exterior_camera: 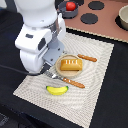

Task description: Interact with the objects in diverse but meaningful ways.

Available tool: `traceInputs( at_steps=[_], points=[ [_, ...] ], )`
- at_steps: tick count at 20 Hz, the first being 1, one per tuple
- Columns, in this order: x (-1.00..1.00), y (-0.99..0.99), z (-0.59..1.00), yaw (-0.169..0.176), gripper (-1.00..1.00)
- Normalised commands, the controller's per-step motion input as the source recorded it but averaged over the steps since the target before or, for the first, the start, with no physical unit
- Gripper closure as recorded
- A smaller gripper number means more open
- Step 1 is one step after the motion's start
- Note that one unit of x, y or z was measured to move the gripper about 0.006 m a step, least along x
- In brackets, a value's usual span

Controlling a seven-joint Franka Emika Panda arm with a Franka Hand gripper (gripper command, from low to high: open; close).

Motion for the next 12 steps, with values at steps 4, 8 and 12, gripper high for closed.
traceInputs(
  at_steps=[4,8,12],
  points=[
    [0.66,-0.56,0.18,0.002,-1.0],
    [0.72,-0.51,0.21,0.0,-1.0],
    [0.6,-0.43,0.22,0.033,-1.0]
  ],
)
